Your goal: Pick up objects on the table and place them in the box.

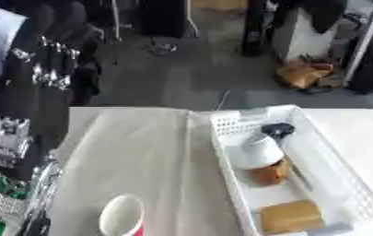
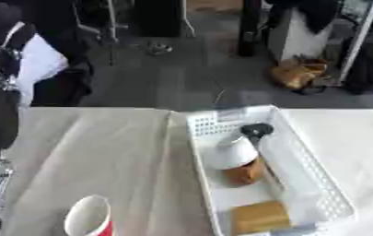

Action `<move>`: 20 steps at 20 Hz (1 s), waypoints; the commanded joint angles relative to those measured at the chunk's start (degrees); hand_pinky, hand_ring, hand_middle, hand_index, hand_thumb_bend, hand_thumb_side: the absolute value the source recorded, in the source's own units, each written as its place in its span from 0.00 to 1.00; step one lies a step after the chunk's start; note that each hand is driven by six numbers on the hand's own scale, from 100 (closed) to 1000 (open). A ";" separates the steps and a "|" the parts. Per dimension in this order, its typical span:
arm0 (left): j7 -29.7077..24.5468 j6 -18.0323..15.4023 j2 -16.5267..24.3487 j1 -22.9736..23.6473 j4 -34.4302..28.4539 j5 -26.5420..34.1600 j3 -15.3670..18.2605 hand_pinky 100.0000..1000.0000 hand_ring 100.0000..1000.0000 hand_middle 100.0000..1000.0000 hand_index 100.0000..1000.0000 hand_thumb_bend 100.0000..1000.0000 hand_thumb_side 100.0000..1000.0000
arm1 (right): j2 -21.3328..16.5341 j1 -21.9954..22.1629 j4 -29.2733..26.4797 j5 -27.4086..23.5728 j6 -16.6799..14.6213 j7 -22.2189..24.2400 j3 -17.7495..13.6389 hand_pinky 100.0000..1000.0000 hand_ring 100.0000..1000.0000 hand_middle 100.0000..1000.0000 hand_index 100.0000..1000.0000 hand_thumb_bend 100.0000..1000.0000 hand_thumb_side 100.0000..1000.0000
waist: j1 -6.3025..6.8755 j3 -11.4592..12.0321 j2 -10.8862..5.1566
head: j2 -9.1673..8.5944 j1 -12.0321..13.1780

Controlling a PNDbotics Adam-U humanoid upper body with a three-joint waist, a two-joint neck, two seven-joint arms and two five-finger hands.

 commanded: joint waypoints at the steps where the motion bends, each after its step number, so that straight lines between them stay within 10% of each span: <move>1: 1.11 -0.67 1.08 0.33 -0.78 -1.60 0.70 1.00 1.00 0.92 0.96 0.00 0.93 | -0.98 -0.86 -1.19 0.32 -0.23 0.03 -0.58 0.67 0.78 0.69 0.65 0.00 1.00 | -0.08 -0.11 -1.01 | -0.35 -0.22; 5: -2.81 -0.12 3.47 1.24 -0.78 -7.85 0.99 1.00 1.00 0.97 1.00 0.00 0.87 | -1.28 -0.67 -1.19 0.46 -0.28 0.03 -0.61 0.67 0.78 0.69 0.65 0.00 1.00 | 0.07 -0.18 -1.22 | 0.51 -0.30; 13: -30.26 -6.78 18.80 1.77 -0.78 -16.35 -2.67 1.00 1.00 1.00 1.00 0.00 0.73 | -2.68 0.85 -1.19 1.44 -0.06 0.03 -0.15 0.67 0.78 0.69 0.65 0.00 1.00 | 2.20 0.77 -4.05 | 4.39 0.10; 20: -34.46 -11.44 28.89 1.61 3.49 -15.44 -6.35 1.00 1.00 1.00 1.00 0.00 0.72 | -2.94 1.12 -1.19 1.67 -0.49 0.03 0.21 0.67 0.78 0.69 0.64 0.00 1.00 | 3.75 0.98 -6.12 | 6.50 1.07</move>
